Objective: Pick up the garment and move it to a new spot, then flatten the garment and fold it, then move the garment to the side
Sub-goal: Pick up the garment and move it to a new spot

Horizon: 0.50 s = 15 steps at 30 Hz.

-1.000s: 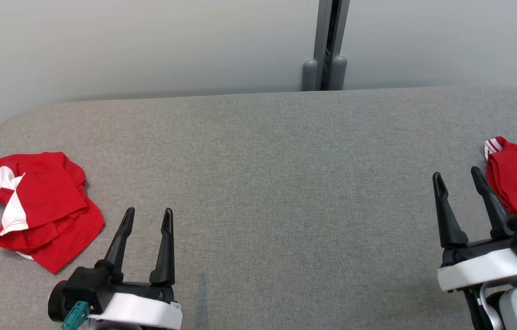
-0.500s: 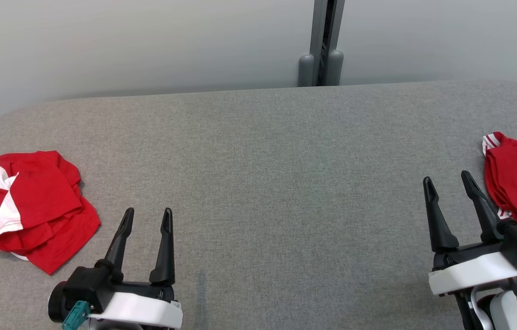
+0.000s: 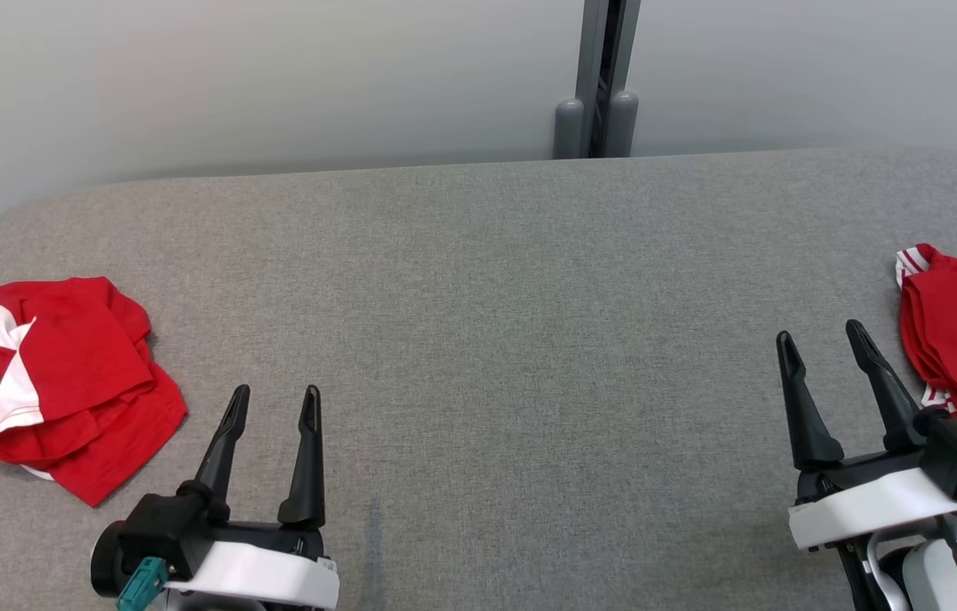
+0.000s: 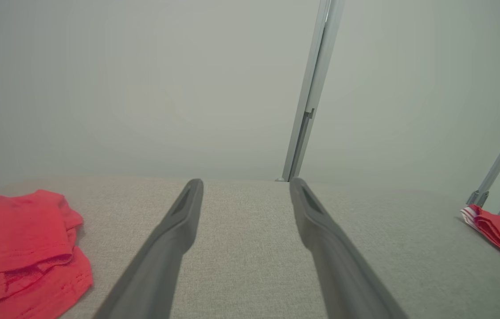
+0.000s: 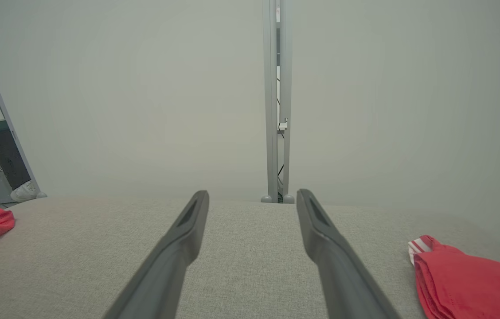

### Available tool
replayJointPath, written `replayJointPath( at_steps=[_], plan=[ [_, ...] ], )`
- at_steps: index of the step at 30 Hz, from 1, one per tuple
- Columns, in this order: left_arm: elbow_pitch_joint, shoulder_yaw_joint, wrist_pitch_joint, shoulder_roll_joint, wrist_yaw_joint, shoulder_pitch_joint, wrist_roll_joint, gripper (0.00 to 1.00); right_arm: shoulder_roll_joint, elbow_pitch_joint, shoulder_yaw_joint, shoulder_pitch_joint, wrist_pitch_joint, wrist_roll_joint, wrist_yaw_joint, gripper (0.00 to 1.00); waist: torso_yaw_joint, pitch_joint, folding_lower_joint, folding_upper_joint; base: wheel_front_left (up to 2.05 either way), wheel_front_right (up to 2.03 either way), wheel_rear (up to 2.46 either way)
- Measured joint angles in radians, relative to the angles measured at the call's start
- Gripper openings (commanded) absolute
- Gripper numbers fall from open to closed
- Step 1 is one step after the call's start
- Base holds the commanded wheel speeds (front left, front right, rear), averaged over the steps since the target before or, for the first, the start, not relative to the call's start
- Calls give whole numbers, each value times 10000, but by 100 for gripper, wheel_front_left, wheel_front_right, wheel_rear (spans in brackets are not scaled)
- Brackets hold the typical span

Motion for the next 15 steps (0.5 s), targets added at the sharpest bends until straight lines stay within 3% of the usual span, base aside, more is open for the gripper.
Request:
replayJointPath(
  at_steps=[15],
  plan=[
    [69, -40, 0, -2, -71, -77, 31, 100, -35, 69, 50, -55, 0, 82, 0, 100, 8, 226, 0, 0, 0, 0, 0]
  ],
)
